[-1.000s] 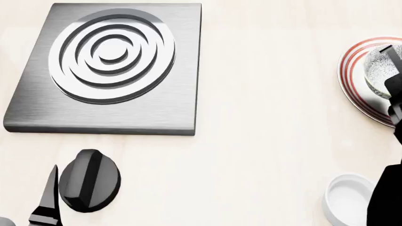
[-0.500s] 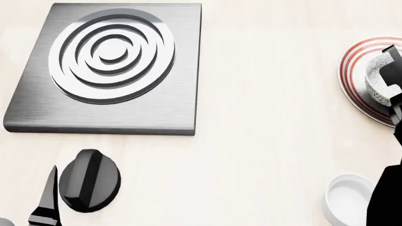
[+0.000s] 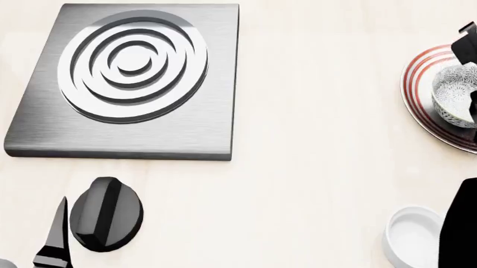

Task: Pick the akita bowl next to the ramekin and place it on the plate.

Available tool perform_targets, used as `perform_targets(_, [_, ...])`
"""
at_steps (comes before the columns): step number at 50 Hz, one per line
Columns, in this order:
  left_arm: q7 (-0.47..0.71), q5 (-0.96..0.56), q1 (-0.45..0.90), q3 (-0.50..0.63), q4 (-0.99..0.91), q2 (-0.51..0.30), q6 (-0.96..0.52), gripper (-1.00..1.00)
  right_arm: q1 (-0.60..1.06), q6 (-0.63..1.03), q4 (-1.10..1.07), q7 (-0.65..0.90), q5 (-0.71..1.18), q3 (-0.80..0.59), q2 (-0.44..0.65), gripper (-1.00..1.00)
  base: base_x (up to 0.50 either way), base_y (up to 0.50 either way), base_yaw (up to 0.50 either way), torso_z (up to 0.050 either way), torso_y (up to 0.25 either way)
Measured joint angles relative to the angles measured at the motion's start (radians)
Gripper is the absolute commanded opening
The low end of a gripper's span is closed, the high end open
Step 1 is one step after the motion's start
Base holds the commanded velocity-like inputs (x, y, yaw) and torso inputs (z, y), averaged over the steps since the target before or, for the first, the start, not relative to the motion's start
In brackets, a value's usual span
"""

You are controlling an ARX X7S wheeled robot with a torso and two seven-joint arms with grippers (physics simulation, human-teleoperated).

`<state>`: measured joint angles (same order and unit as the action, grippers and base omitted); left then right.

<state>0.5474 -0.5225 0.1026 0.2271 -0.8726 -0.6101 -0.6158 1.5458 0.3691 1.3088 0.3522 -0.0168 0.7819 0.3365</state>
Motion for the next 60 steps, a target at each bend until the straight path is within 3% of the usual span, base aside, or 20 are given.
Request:
perform_targets(23, [0.009, -0.009, -0.005, -0.006, -0.004, -0.003, 0.008, 1.00, 0.053, -0.054, -0.022, -0.107, -0.059, -0.200, -0.050, 1.00, 0.00, 0.00, 0.00, 0.000, 0.000])
perform_targets(49, [0.015, -0.012, -0.004, 0.003, -0.004, -0.005, 0.010, 1.00, -0.341, 0.107, -0.808, -0.239, -0.167, -0.381, -0.233, 1.00, 0.00, 0.00, 0.00, 0.000, 0.000])
perform_targets(60, [0.019, -0.010, -0.003, 0.008, -0.007, -0.007, 0.011, 1.00, -0.493, 0.100, -1.006, -0.264, -0.205, -0.464, -0.264, 1.00, 0.00, 0.00, 0.00, 0.000, 0.000])
